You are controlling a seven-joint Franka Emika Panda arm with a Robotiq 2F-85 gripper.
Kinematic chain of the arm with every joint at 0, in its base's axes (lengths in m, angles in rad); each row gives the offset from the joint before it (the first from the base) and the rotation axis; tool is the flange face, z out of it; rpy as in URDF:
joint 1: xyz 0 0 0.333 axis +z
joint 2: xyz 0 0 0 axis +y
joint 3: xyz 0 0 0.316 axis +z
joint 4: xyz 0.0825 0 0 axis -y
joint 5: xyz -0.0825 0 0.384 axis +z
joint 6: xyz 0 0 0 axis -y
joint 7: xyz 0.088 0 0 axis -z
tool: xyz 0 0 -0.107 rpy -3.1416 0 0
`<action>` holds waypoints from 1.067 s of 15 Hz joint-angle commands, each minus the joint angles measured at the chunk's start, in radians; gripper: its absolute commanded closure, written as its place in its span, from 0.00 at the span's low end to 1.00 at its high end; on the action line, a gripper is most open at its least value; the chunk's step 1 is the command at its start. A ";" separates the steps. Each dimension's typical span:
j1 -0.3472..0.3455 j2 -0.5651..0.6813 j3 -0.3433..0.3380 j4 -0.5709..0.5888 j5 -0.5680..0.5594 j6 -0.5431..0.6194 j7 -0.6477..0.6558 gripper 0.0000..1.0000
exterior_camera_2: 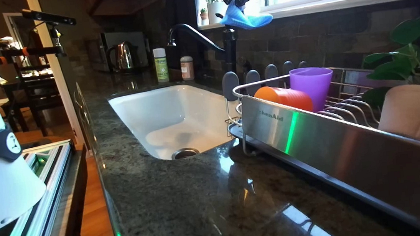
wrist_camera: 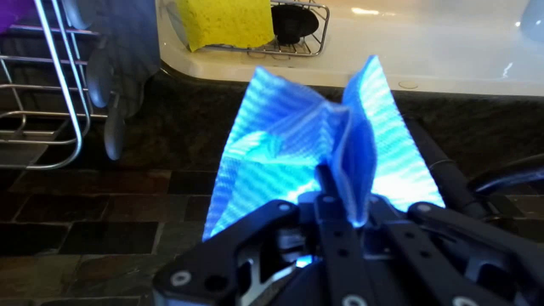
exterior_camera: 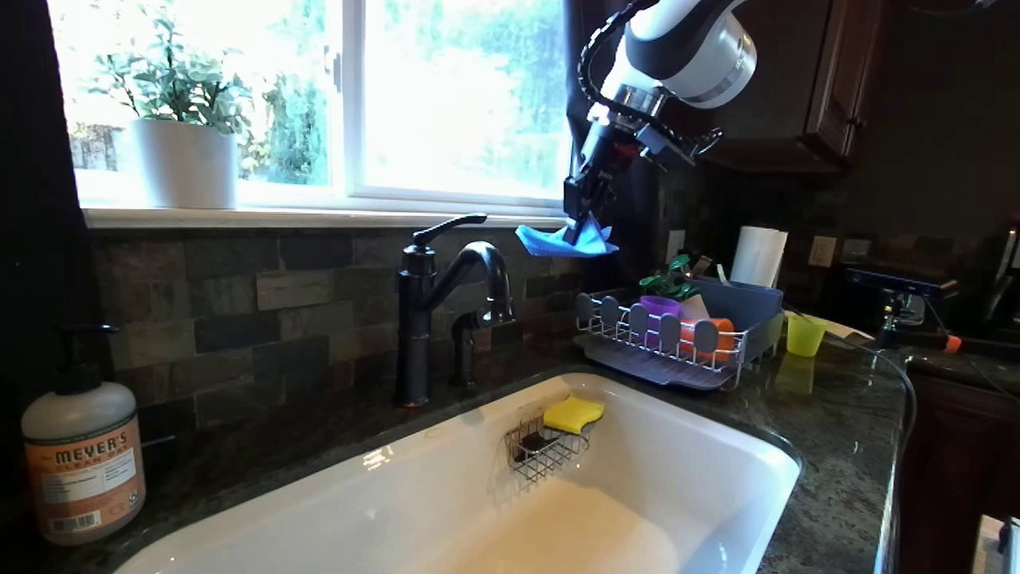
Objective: Pick up the blue cloth and wipe the counter
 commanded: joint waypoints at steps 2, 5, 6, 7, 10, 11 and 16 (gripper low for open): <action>0.020 0.000 -0.018 -0.001 -0.004 -0.002 0.003 0.99; 0.020 0.009 -0.002 -0.086 -0.058 0.146 0.097 0.99; 0.023 0.020 -0.001 -0.117 -0.065 0.196 0.108 0.99; 0.024 0.032 -0.001 -0.141 -0.083 0.243 0.123 0.99; 0.032 0.076 -0.006 -0.199 -0.069 0.325 0.117 0.99; 0.030 0.093 -0.006 -0.217 -0.094 0.364 0.141 0.99; 0.018 0.237 -0.027 -0.181 -0.151 0.510 0.151 0.99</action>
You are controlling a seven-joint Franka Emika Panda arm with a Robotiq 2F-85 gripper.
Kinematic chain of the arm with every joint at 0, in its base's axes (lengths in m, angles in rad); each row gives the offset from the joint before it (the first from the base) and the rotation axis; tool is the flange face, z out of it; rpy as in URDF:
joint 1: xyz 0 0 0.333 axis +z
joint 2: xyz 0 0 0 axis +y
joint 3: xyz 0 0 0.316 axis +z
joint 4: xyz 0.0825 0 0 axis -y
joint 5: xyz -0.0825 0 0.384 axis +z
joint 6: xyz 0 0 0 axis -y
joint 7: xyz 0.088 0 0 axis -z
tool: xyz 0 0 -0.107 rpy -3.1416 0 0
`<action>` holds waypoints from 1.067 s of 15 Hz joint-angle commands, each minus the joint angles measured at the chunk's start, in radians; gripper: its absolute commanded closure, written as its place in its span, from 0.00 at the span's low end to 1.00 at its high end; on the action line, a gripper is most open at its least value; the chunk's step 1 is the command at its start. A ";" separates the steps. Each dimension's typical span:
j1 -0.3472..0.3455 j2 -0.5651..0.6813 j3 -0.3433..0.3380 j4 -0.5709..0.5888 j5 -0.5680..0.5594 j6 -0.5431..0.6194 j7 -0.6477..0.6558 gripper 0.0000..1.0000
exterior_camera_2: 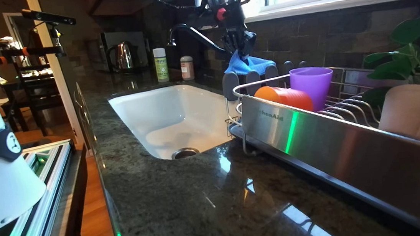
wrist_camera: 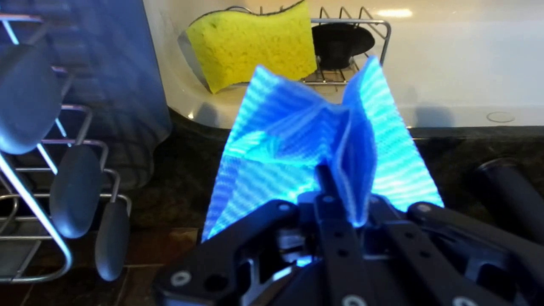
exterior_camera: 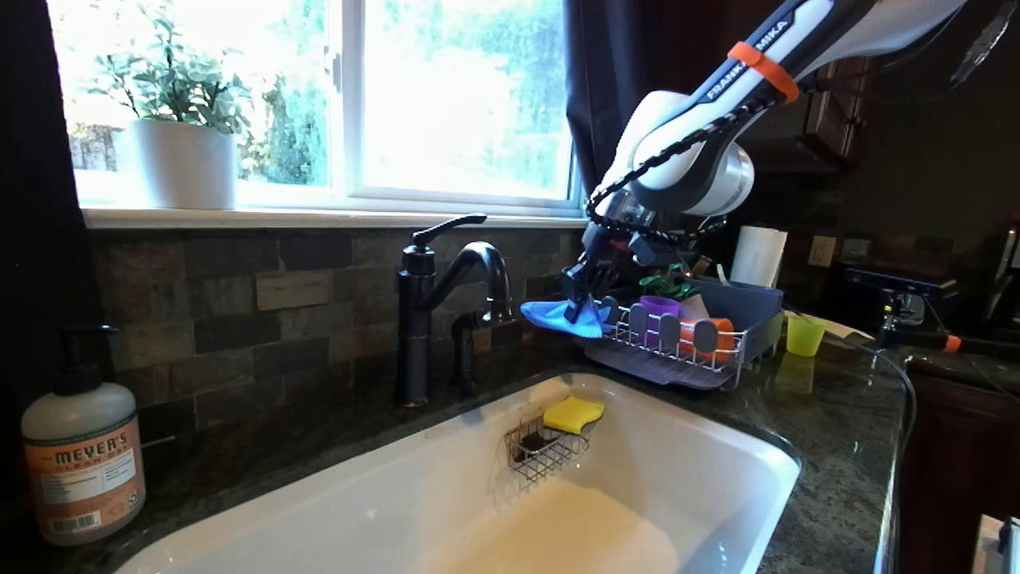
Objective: Pick up the blue cloth and wipe the counter
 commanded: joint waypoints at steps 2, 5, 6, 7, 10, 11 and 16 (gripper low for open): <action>0.010 0.161 -0.016 0.092 -0.057 0.076 0.010 0.99; 0.018 0.262 -0.029 0.197 -0.083 0.051 0.024 0.99; 0.022 0.283 -0.034 0.232 -0.087 0.021 0.032 0.99; 0.022 0.293 -0.033 0.255 -0.080 -0.014 0.030 0.99; 0.002 0.263 -0.016 0.207 -0.058 0.034 -0.001 0.94; 0.002 0.261 -0.016 0.206 -0.058 0.034 -0.001 0.94; 0.041 0.375 -0.054 0.253 -0.100 0.274 0.026 0.99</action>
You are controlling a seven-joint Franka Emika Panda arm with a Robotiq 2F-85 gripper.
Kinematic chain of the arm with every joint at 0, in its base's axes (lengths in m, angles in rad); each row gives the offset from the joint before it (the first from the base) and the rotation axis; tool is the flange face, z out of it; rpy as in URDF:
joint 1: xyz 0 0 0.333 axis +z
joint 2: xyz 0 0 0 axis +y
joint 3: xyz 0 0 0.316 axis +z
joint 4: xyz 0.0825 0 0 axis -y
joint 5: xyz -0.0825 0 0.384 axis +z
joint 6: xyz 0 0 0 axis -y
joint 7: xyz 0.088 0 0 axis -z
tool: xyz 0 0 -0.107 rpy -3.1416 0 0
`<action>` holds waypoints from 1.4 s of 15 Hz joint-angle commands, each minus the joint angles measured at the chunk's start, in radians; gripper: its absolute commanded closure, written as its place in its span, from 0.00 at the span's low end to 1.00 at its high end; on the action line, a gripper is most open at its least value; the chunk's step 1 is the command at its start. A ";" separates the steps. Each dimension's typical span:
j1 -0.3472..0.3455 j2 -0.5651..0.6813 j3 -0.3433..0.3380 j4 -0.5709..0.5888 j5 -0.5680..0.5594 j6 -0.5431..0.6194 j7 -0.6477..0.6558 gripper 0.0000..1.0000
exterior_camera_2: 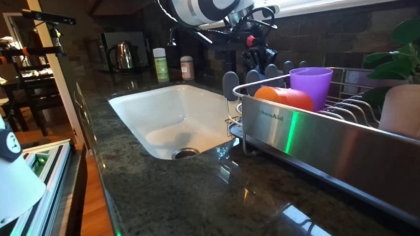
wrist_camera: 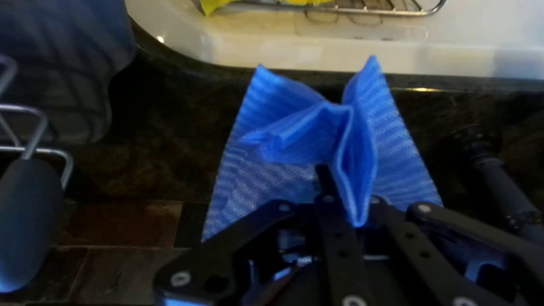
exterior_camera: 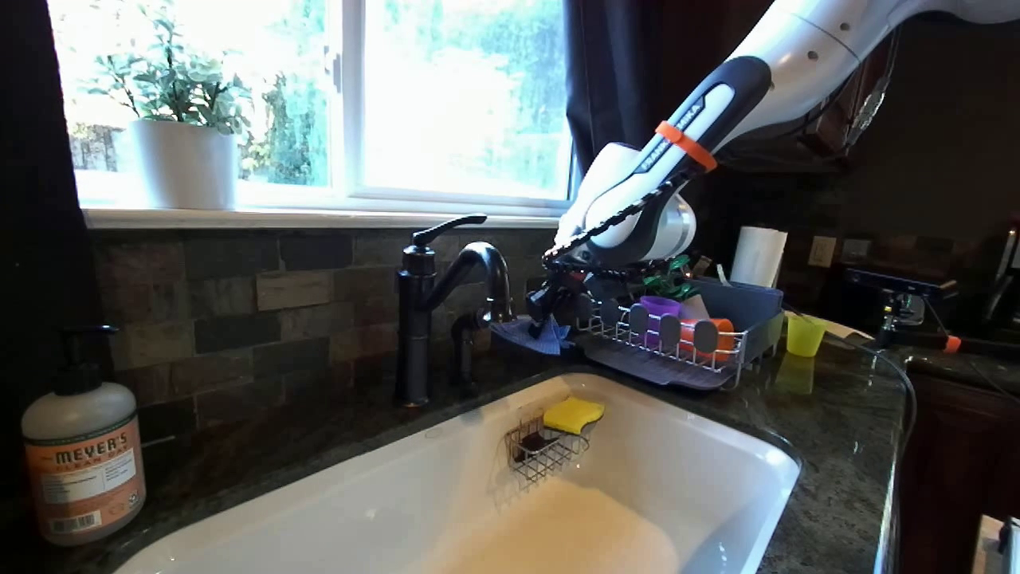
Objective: Pick up the blue cloth and wipe the counter
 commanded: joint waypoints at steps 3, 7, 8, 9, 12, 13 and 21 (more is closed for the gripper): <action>0.042 0.164 -0.045 0.091 -0.017 0.157 0.025 0.99; 0.000 0.252 0.015 0.147 0.013 0.161 0.013 0.99; -0.009 0.275 0.032 0.164 0.015 0.184 0.008 0.99; -0.009 0.293 0.037 0.181 0.013 0.200 0.009 0.99; 0.061 0.316 -0.051 0.222 0.012 0.179 0.049 0.99; 0.108 0.311 -0.114 0.223 0.020 0.154 0.083 0.99; 0.205 0.298 -0.187 0.219 0.009 0.142 0.162 0.99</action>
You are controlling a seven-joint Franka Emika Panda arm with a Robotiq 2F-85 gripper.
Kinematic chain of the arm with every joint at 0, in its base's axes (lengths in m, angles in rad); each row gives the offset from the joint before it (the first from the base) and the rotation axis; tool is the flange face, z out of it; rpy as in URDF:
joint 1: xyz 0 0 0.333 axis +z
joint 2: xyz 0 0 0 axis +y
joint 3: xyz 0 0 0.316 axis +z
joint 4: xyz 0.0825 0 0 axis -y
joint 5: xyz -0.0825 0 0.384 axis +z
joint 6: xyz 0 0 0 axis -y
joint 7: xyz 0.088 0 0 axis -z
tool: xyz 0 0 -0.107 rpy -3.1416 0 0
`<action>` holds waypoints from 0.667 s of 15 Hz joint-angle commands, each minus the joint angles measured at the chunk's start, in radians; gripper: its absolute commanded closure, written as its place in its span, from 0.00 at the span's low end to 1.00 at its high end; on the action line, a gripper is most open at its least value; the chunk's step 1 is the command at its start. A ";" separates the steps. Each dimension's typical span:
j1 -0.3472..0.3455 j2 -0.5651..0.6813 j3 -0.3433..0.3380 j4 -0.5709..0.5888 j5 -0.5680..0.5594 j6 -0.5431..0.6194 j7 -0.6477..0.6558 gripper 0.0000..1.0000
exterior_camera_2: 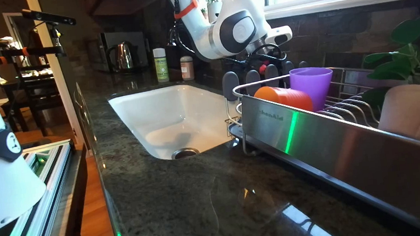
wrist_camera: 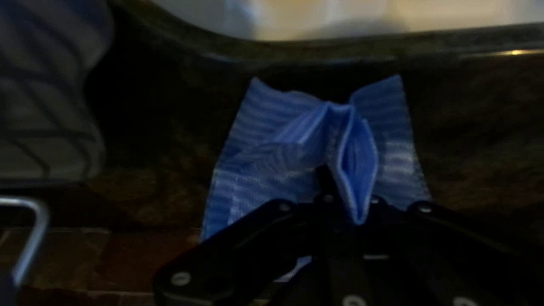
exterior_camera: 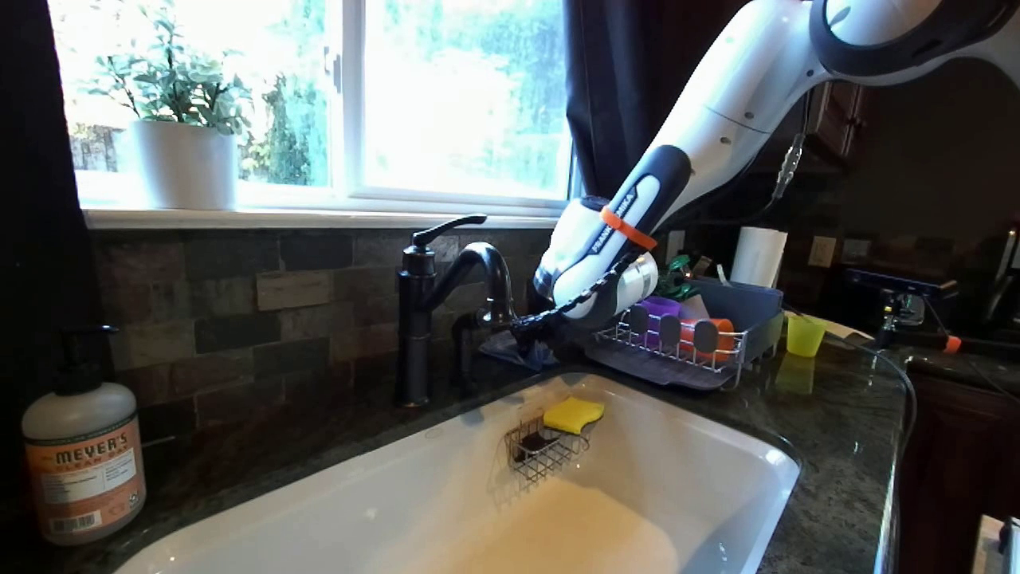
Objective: Pick up the blue cloth and wipe the counter
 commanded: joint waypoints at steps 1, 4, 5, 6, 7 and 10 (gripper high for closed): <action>-0.150 0.003 0.241 0.020 0.012 0.049 -0.076 0.99; -0.262 0.019 0.463 0.040 0.106 0.060 -0.193 0.99; -0.315 0.030 0.531 0.047 0.126 0.041 -0.230 0.99; -0.372 0.026 0.553 0.032 0.078 0.016 -0.220 0.99; -0.296 0.014 0.444 0.027 0.079 -0.009 -0.182 0.99; -0.131 -0.042 0.198 -0.021 0.059 -0.043 -0.081 0.99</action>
